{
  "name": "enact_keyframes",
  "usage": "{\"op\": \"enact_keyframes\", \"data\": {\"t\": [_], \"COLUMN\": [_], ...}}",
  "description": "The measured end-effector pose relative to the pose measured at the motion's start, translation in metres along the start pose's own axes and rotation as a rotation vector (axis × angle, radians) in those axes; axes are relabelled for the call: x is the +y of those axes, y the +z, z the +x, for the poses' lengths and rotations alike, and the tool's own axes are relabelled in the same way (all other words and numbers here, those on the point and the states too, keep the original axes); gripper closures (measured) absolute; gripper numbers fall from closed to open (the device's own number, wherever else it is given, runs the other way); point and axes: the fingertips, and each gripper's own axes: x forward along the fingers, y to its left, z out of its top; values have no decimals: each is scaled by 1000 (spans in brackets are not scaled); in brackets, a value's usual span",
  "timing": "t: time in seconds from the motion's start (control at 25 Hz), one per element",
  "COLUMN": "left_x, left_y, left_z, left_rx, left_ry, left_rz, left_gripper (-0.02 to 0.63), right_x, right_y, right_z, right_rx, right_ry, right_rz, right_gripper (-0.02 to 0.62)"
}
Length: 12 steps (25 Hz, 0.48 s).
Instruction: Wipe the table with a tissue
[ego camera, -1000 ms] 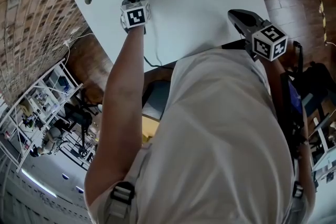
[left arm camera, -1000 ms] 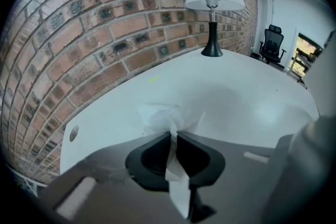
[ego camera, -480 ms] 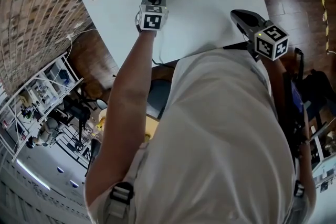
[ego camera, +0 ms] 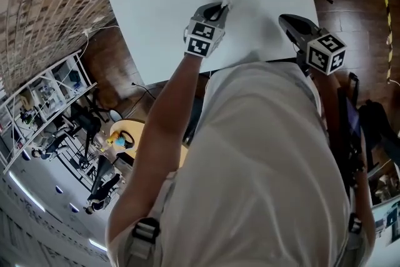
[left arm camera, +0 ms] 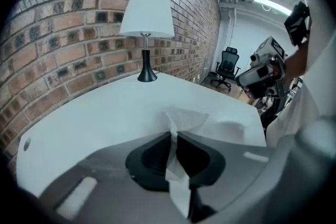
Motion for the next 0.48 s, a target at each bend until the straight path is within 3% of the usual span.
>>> {"op": "enact_keyframes", "data": {"t": [0.24, 0.32, 0.48], "left_x": [31, 67, 163], "left_y": [-46, -63, -74], "left_z": [-16, -27, -58], "left_rx": [88, 128, 158], "left_ry": [146, 245, 471], "left_rz": [-64, -109, -300], "left_gripper": [575, 575, 575], "right_x": [0, -1, -7], "right_y": [1, -1, -6], "right_z": [2, -2, -13], "right_rx": [12, 18, 37], "right_ry": [30, 33, 15], "right_rz": [-16, -9, -7], "right_gripper": [589, 589, 589]}}
